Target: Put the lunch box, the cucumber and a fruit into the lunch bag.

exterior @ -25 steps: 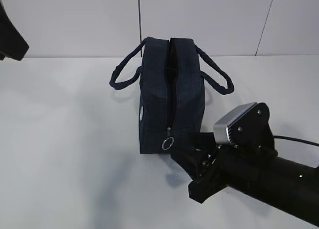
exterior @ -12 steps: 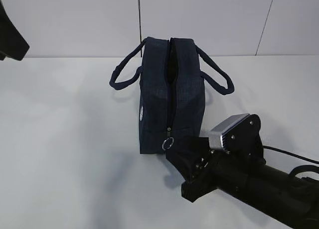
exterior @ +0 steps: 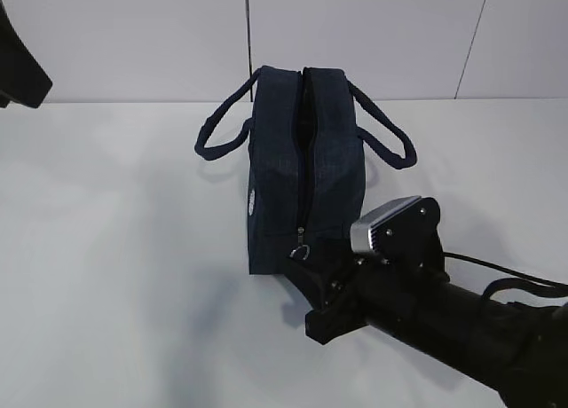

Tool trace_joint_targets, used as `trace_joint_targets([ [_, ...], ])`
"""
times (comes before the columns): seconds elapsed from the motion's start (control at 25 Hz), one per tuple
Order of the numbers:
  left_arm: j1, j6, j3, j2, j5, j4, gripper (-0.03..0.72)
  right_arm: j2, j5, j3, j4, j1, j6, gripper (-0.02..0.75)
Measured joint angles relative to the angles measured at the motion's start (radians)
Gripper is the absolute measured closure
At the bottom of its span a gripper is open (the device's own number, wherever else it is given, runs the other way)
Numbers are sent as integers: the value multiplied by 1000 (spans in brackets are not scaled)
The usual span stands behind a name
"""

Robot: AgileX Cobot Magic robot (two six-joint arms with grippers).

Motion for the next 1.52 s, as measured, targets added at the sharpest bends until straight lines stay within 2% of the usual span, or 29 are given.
trace_joint_targets([
  [0.4, 0, 0, 0, 0, 0, 0, 450, 2, 174, -85, -2, 0, 81, 340],
  [1.0, 0, 0, 0, 0, 0, 0, 450, 91, 196, -147, -3, 0, 85, 340],
  [1.16, 0, 0, 0, 0, 0, 0, 450, 101, 194, -147, 27, 0, 85, 340],
  [1.52, 0, 0, 0, 0, 0, 0, 450, 113, 116, -147, 38, 0, 86, 340],
])
